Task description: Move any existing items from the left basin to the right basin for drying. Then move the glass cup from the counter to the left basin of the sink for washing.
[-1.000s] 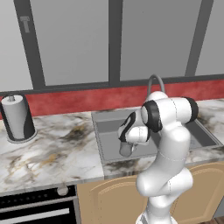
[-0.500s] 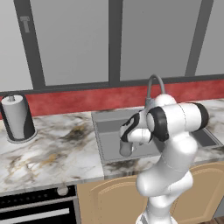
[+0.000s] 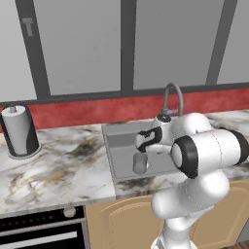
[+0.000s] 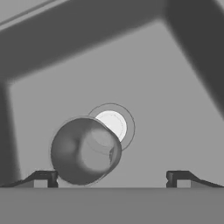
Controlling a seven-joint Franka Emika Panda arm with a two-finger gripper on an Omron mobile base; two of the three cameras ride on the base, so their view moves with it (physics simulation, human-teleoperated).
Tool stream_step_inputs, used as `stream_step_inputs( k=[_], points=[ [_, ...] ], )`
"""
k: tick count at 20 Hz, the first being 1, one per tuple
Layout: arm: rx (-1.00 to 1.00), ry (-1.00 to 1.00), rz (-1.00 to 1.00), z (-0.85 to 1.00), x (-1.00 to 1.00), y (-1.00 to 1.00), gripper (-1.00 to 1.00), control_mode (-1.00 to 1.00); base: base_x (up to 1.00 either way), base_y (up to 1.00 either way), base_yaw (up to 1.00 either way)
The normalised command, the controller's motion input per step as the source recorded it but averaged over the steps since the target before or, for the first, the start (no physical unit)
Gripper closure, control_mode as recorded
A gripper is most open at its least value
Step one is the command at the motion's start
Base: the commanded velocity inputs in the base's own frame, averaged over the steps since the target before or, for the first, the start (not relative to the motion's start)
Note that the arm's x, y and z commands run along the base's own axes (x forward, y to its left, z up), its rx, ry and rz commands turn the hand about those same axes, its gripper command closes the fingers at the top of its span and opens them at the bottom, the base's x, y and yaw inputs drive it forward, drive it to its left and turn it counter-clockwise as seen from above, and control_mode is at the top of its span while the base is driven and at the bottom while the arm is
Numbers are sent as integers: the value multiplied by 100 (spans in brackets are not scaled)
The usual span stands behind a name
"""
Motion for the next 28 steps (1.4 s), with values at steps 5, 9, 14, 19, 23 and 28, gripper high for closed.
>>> stream_step_inputs(
  k=[5,9,14,19,23,28],
  points=[
    [-2,0,0,67,-8,0,-100,-100,0,0,0],
    [-3,0,0,68,-21,1,-100,-100,0,0,0],
    [-5,0,0,64,-39,7,-100,-100,0,0,0],
    [-6,0,0,56,-57,22,-100,-100,0,0,0],
    [-7,0,0,38,-55,42,-100,-100,0,0,0],
    [-7,3,0,9,-42,47,-100,-100,0,0,0]
  ],
)
